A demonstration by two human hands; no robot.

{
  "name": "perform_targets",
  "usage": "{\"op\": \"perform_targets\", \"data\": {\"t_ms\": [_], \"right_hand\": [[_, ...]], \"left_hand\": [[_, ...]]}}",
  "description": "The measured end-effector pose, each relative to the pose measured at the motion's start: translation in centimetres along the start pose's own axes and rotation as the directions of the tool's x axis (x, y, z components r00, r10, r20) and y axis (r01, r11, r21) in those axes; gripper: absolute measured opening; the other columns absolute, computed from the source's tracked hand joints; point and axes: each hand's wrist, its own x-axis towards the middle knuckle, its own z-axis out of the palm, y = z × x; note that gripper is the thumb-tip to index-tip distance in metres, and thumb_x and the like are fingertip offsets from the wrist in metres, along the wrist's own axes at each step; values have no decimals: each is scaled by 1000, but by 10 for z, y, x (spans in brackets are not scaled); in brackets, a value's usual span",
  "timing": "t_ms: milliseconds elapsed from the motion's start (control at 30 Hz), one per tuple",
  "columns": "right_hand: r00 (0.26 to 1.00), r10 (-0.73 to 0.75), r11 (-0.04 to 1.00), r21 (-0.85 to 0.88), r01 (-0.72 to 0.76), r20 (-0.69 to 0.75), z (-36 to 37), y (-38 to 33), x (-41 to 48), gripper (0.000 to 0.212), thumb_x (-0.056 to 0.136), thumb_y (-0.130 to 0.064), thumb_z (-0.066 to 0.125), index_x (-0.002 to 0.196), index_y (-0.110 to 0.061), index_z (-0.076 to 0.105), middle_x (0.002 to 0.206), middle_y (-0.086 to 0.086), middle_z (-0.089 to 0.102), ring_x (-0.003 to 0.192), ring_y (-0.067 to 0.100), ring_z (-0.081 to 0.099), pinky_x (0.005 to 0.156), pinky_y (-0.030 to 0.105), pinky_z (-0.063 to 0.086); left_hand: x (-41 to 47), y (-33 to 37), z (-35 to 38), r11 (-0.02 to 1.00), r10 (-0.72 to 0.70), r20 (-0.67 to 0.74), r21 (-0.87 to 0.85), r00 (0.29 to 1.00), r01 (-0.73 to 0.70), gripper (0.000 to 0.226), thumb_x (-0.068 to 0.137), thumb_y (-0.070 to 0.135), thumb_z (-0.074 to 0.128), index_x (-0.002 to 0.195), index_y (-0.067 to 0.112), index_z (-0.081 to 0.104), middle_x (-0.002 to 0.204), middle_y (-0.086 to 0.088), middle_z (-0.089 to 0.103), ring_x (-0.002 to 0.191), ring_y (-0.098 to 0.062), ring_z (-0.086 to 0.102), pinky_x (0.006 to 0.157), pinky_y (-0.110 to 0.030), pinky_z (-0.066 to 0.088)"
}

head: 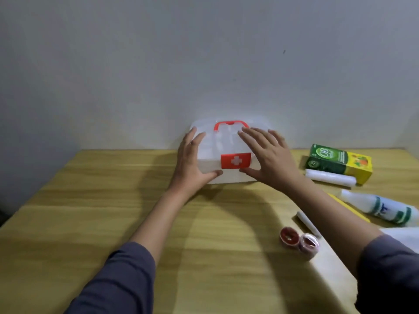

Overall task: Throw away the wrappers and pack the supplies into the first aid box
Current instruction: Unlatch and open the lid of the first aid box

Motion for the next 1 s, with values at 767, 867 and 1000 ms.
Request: {"op": "perform_targets", "data": {"t_ms": [767, 867, 1000], "right_hand": [[1000, -25, 883, 470, 19, 7, -40, -24, 0, 51, 90, -51, 35, 119, -18, 61, 134, -2, 56, 128, 8, 45, 113, 31, 29], [999, 42, 854, 519, -25, -21, -53, -22, 15, 40, 91, -39, 44, 121, -17, 60, 130, 0, 60, 123, 14, 53, 111, 30, 31], [994, 109, 836, 542, -90, -4, -73, -18, 41, 31, 93, -26, 50, 122, -18, 58, 119, 3, 66, 103, 16, 62, 95, 31, 49]], "left_hand": [[-11, 18, -21, 948, -213, 96, -220, 972, 230, 120, 71, 34, 88, 158, 10, 8, 168, -6, 5, 156, -19, 7, 124, -31, 16], [-6, 19, -24, 902, -309, 94, -285, 946, 323, 126, 68, 39, 88, 159, 13, 5, 168, -5, 8, 156, -20, 11, 125, -37, 20], [-1, 13, -25, 904, -320, 131, -254, 938, 344, 116, 59, 62, 84, 152, 20, 28, 157, -2, 33, 146, -22, 33, 112, -40, 41]]}}
